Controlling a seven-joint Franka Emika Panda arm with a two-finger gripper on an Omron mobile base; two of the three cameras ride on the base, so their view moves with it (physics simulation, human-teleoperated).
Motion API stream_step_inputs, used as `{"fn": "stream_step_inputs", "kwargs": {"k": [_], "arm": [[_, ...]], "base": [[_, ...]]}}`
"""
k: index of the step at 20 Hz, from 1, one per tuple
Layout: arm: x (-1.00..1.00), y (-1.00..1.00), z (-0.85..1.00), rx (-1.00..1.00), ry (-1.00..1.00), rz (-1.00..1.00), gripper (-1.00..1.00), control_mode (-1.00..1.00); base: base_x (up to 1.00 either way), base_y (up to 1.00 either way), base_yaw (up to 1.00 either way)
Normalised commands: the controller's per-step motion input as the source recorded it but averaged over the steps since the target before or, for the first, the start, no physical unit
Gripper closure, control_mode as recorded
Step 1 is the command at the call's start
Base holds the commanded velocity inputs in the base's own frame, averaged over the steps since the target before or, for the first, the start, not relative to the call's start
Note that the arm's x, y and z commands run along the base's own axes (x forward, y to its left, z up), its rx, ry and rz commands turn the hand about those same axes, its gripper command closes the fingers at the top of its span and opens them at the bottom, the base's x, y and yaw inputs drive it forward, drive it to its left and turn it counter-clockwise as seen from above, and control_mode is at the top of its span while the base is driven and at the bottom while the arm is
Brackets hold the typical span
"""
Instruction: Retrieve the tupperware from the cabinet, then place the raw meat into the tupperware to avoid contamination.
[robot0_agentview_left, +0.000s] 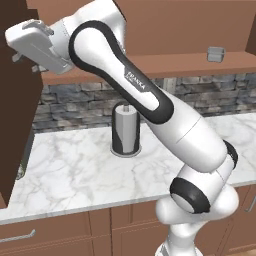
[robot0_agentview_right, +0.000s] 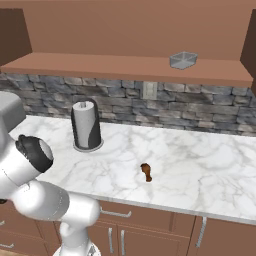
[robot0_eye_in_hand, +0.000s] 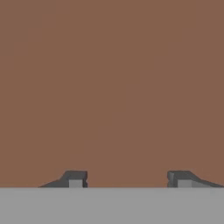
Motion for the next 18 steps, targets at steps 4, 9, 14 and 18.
{"fn": "stream_step_inputs", "kwargs": {"k": [4,9,14,18], "arm": [[-0.32,-0.45,-0.01,0.02,-0.04,-0.02,-1.00,-1.00],[-0.31,-0.44,0.00,0.02,0.00,-0.05,-1.00,-1.00],[-0.27,-0.38,-0.07,0.00,0.00,-0.07,-1.00,-1.00],[-0.22,-0.32,-0.13,-0.02,-0.01,-0.10,-1.00,-1.00]], "base": [[0.00,0.00,0.00],[0.00,0.00,0.00],[0.00,0.00,0.00],[0.00,0.00,0.00]]}}
